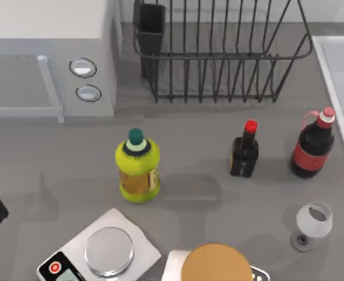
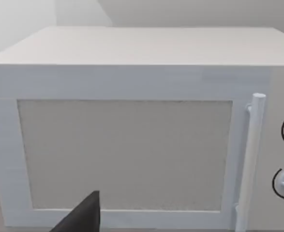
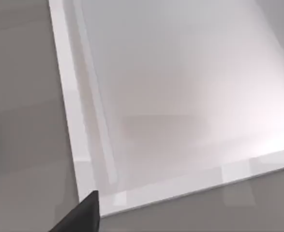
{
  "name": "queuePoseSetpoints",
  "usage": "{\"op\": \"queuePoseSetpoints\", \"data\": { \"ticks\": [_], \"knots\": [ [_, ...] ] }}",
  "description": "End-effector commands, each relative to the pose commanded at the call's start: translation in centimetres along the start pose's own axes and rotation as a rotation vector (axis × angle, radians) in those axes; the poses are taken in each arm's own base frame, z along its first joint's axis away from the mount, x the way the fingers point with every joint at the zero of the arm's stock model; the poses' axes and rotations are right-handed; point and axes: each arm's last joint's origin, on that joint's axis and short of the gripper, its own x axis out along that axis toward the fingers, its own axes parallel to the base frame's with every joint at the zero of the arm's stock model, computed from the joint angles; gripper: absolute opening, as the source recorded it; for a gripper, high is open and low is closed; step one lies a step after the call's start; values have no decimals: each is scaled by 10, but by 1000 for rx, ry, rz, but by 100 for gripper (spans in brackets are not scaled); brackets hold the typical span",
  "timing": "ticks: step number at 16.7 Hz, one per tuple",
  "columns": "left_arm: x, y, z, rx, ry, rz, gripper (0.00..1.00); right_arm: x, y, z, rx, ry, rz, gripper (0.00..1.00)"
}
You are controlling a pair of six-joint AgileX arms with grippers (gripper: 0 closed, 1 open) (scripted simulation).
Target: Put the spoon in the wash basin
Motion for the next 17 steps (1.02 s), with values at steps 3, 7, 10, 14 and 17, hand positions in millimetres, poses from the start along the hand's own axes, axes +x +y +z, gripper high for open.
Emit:
{"op": "queuePoseSetpoints", "data": {
  "ticks": [3,7,10,14,17],
  "knots": [
    [0,0,0,0,0,0,100,14,-14,14,127,322,-76,100],
    [0,0,0,0,0,0,100,29,-34,33,295,628,-145,100],
    [0,0,0,0,0,0,100,38,-47,43,387,770,-172,100],
    [0,0,0,0,0,0,100,42,-53,47,424,817,-182,100],
    [0,0,0,0,0,0,100,41,-52,47,418,816,-180,100]
  ]
}}
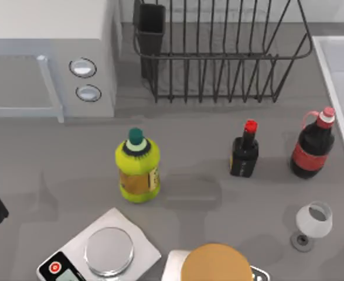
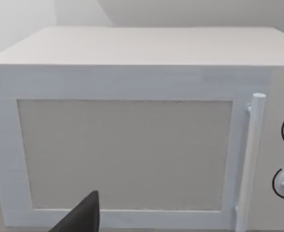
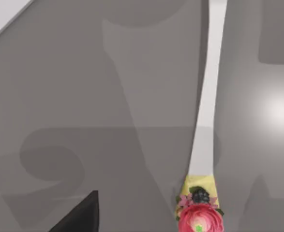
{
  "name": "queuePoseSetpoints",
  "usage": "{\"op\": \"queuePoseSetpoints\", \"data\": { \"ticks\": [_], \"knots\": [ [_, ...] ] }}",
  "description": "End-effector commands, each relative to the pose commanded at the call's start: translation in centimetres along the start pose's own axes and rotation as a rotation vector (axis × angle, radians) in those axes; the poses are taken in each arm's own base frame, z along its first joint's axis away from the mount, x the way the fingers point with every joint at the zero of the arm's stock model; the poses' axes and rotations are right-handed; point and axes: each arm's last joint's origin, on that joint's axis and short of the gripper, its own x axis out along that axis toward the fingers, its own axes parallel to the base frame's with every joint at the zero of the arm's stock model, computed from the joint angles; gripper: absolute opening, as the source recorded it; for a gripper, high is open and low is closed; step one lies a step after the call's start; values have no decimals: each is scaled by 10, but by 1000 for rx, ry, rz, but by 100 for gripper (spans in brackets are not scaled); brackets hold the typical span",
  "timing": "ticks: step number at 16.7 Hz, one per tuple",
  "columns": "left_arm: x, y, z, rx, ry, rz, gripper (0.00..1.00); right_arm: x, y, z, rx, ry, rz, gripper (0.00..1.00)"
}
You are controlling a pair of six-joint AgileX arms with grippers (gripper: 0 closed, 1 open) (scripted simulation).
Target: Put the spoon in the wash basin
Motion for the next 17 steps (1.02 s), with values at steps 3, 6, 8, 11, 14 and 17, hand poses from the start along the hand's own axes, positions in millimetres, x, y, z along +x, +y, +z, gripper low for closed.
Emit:
{"op": "queuePoseSetpoints", "data": {
  "ticks": [3,6,8,11,14,17],
  "knots": [
    [0,0,0,0,0,0,100,9,0,2,4,6,0,100],
    [0,0,0,0,0,0,100,35,0,6,6,3,1,100],
    [0,0,0,0,0,0,100,58,0,7,5,-2,2,100],
    [0,0,0,0,0,0,100,87,0,4,5,-3,2,100],
    [0,0,0,0,0,0,100,99,-1,1,6,2,1,100],
    [0,0,0,0,0,0,100,100,-1,1,6,2,1,100]
  ]
}}
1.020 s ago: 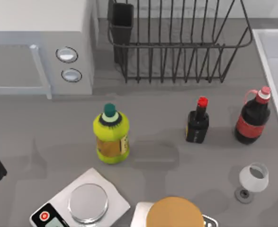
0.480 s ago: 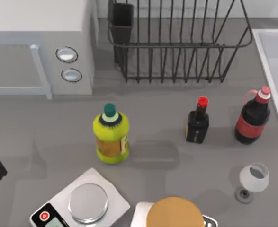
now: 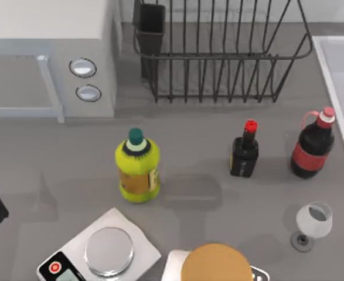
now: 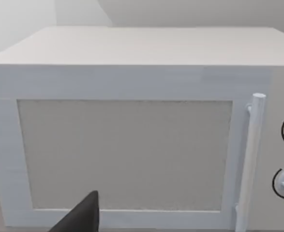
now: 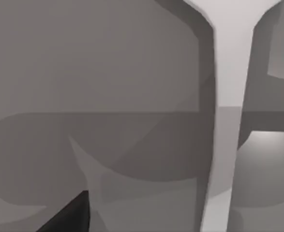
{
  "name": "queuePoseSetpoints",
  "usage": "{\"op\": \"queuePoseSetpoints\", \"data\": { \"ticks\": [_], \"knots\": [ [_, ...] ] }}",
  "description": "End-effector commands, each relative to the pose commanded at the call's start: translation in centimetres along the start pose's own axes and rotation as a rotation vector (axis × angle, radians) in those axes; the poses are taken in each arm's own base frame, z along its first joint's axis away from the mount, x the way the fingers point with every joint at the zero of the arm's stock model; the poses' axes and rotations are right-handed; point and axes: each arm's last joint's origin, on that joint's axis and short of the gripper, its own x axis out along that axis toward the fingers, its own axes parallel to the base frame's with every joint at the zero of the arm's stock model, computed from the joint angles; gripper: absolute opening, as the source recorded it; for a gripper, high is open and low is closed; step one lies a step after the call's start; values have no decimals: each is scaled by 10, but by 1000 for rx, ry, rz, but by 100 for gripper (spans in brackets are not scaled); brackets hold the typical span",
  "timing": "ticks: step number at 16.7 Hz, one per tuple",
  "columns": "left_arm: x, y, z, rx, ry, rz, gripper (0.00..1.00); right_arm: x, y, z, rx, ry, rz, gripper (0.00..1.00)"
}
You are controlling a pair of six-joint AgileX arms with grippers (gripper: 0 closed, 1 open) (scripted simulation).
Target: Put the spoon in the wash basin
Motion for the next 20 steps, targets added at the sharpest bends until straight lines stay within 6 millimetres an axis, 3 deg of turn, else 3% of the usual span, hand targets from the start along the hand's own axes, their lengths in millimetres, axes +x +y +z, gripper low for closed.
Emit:
{"op": "queuePoseSetpoints", "data": {
  "ticks": [1,14,20],
  "knots": [
    [0,0,0,0,0,0,100,0,0,0,0,0,0,100],
    [0,0,0,0,0,0,100,0,0,0,0,0,0,2],
    [0,0,0,0,0,0,100,0,0,0,0,0,0,0]
  ]
}}
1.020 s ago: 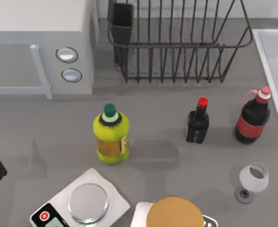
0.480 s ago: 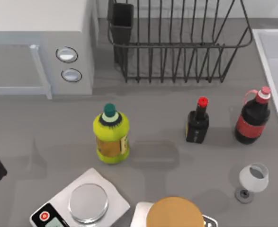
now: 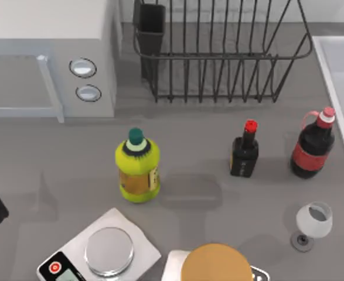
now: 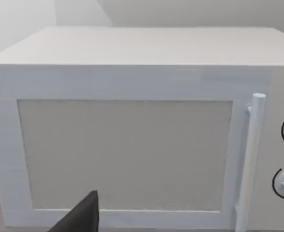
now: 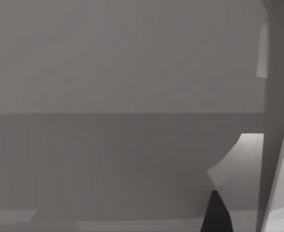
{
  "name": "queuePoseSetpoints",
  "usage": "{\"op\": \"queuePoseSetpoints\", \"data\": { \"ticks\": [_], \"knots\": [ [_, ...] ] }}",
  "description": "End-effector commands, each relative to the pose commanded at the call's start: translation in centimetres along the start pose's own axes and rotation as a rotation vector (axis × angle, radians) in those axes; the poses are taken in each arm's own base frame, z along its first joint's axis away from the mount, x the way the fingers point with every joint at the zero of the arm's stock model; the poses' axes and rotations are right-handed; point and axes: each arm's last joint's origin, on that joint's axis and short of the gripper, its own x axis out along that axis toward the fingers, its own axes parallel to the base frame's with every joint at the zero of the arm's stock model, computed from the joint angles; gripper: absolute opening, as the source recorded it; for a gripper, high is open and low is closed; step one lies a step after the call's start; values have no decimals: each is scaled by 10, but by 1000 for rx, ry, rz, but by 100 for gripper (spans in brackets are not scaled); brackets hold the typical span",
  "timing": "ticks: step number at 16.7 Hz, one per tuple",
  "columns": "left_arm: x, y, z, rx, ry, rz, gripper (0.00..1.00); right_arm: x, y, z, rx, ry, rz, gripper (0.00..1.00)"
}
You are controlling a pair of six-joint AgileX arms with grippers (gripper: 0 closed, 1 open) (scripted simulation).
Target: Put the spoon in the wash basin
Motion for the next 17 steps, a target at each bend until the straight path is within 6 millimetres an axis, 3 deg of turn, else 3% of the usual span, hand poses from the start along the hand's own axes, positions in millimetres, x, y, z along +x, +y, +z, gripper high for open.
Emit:
{"op": "queuePoseSetpoints", "data": {
  "ticks": [2,3,6,14,17],
  "knots": [
    [0,0,0,0,0,0,100,0,0,0,0,0,0,0],
    [0,0,0,0,0,0,100,-22,-3,2,-4,-41,-101,0],
    [0,0,0,0,0,0,100,-32,-1,5,-4,-51,-99,0],
    [0,0,0,0,0,0,100,-108,7,4,-2,-26,-104,0],
    [0,0,0,0,0,0,100,-121,8,2,-4,-41,-101,0]
  ]
}}
